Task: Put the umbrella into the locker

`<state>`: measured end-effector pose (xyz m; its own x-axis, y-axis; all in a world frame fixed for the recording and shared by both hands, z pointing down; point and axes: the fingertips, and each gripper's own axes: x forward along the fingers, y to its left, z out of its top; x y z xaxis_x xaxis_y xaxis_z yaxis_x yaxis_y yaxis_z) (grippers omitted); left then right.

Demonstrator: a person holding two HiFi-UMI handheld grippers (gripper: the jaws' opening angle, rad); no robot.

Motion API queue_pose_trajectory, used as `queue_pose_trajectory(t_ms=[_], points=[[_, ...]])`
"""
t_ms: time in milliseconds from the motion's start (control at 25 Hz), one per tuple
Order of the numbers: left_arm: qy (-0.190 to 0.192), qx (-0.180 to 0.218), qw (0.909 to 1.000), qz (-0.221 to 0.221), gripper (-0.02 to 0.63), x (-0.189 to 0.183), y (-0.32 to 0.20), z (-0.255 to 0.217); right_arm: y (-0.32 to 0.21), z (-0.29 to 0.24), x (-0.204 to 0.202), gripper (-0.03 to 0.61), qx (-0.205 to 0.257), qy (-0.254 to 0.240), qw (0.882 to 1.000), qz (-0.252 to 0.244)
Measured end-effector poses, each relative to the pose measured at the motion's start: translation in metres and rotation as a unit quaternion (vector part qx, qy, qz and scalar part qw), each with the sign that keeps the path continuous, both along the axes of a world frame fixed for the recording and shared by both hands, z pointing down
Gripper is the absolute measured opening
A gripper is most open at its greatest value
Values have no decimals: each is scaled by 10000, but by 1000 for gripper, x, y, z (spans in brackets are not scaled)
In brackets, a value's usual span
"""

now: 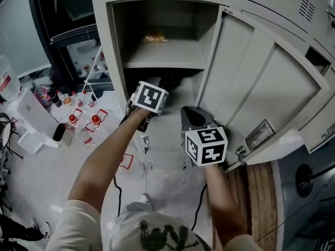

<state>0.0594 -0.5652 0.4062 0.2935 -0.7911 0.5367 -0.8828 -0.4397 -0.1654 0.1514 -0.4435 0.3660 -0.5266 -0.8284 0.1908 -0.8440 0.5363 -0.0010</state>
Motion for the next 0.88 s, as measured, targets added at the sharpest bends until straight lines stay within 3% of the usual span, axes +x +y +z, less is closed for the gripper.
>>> queue_pose_trajectory(t_ms=[200,560,880], points=[[599,122,9979,207,252,10,33,-21,11,-5,2,-5,-18,-97,9999,-33],[1212,611,9907,42,248,-13,85,-60,31,-22,3,-5,63,-212,9996,-189],[1651,1014,9810,92,168,-26,145,-80,54,-34,3,-5,163,-272,9990,-316]])
